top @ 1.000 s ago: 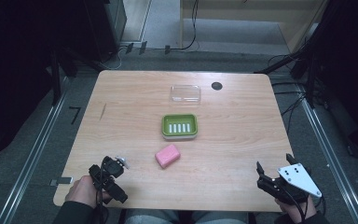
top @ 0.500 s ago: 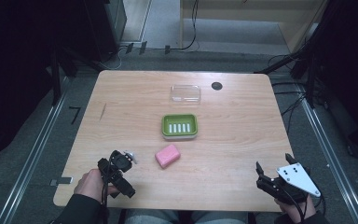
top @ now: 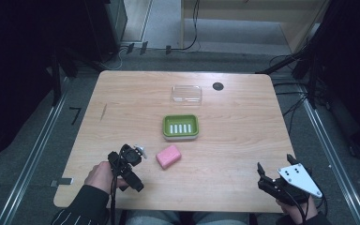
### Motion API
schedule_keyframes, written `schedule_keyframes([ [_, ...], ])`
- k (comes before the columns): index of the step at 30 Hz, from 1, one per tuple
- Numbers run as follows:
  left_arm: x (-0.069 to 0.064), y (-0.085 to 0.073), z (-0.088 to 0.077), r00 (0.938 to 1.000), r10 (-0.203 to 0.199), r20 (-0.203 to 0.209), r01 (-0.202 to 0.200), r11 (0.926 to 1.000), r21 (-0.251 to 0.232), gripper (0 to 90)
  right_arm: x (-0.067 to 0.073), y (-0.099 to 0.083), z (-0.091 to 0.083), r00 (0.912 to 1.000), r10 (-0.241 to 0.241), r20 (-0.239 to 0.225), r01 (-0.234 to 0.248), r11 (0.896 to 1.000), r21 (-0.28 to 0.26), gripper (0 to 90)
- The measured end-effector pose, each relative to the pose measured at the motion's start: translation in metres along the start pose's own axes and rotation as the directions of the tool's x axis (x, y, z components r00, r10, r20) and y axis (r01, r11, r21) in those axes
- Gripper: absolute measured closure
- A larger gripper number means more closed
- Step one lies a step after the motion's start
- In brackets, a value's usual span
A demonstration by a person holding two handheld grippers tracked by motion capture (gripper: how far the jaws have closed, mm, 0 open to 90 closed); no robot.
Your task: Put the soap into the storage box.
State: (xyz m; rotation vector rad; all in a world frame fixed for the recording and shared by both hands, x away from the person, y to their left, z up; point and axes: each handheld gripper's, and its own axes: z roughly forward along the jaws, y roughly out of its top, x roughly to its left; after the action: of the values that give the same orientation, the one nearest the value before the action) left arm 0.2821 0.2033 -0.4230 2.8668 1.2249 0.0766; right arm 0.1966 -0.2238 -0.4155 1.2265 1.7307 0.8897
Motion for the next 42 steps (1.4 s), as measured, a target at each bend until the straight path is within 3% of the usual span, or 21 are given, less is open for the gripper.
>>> schedule_keyframes([
  [27, 0.003, 0.037, -0.005, 0.9977, 0.065, 0.022, -0.064, 0.9973, -0.037, 0.0, 0.0, 0.0, 0.001, 1.0, -0.004, -0.006, 0.004, 1.0, 0.004, 13.9],
  [42, 0.002, 0.057, -0.004, 0.9977, 0.059, 0.034, -0.057, 0.9966, -0.059, 0.0, 0.0, 0.0, 0.001, 1.0, -0.004, -0.004, 0.004, 1.0, 0.006, 13.9],
])
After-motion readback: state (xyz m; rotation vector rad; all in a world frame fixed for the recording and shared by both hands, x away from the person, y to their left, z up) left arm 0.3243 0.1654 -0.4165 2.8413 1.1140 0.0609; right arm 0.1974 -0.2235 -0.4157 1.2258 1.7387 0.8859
